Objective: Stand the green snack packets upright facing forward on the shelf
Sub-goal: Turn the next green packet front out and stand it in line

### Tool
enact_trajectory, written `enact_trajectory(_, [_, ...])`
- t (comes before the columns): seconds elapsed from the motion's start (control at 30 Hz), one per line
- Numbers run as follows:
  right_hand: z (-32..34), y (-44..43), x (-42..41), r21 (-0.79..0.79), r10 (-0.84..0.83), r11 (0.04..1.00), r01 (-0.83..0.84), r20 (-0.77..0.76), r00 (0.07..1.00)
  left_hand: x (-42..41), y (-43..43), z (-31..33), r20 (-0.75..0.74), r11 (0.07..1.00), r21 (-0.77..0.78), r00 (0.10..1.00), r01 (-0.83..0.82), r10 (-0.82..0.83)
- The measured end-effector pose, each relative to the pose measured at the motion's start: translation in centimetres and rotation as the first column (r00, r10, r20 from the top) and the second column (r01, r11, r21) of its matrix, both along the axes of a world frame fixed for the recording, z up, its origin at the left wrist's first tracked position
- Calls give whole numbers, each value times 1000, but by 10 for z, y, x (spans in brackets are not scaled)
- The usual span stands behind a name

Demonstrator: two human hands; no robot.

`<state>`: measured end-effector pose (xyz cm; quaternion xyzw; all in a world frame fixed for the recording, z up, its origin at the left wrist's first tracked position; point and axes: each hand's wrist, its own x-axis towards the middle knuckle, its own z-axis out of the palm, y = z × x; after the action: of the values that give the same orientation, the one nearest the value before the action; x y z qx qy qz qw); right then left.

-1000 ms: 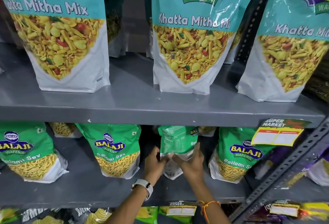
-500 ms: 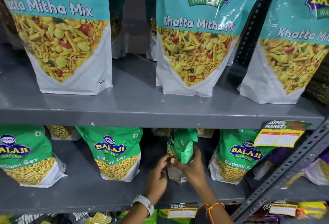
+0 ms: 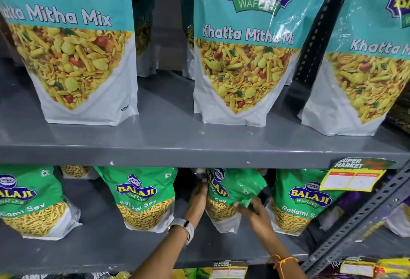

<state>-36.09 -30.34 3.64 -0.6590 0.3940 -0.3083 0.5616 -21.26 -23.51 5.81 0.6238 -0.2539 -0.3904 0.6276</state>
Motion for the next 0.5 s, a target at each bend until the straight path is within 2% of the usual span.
enact_trajectory(0.1, [-1, -1, 0, -64, -53, 997, 53, 3, 999, -4, 7, -12, 58, 1000, 22, 998, -21, 19])
enact_trajectory(0.3, [-16, -10, 1, -66, -65, 996, 68, 42, 997, -11, 23, -25, 250, 998, 6, 966, -65, 62])
enact_trajectory(0.4, [-14, -12, 1, 11, -105, 994, 104, 74, 992, -5, 25, -19, 309, 991, -26, 942, -132, 133])
enact_trajectory(0.5, [-15, -15, 3, 90, -86, 993, 76, 106, 991, 6, 22, -21, 250, 1000, -23, 968, 20, -14])
